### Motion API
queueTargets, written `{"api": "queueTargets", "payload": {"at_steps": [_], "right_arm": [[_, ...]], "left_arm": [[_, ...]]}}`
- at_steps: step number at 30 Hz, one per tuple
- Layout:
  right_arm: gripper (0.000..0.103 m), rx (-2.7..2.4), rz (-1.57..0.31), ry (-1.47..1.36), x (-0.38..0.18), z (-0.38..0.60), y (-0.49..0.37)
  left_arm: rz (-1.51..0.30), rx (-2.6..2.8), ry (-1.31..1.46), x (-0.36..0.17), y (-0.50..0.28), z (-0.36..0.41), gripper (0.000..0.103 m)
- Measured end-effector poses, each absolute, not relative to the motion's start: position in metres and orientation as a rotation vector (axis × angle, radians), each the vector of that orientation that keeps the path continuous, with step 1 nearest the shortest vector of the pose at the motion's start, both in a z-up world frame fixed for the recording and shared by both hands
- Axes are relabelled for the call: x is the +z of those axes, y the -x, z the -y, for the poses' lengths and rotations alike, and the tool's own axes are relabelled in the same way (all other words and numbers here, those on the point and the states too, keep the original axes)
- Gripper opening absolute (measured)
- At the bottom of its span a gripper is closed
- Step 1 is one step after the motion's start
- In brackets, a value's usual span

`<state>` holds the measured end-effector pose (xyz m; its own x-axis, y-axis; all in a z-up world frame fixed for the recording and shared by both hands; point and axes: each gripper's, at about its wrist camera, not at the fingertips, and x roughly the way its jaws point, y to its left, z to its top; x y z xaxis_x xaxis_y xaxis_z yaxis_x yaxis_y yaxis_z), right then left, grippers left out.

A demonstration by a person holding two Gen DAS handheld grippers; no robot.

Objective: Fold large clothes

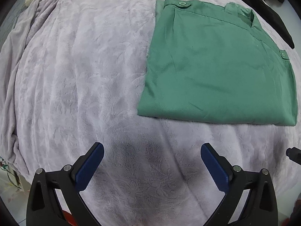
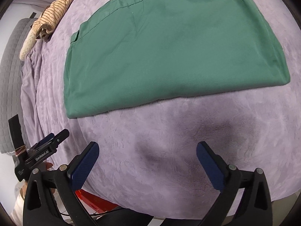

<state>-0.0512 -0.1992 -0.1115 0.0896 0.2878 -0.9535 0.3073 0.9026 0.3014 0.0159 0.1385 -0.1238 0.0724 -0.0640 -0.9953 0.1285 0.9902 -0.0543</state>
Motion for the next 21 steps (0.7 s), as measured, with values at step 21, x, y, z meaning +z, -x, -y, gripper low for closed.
{"api": "queueTargets", "payload": {"at_steps": [21], "right_arm": [[0.103, 0.169, -1.541, -0.816, -0.171, 0.139, 0.031]], "left_arm": [[-1.474, -0.141, 0.096, -0.139, -0.043, -0.209, 0.103]]}}
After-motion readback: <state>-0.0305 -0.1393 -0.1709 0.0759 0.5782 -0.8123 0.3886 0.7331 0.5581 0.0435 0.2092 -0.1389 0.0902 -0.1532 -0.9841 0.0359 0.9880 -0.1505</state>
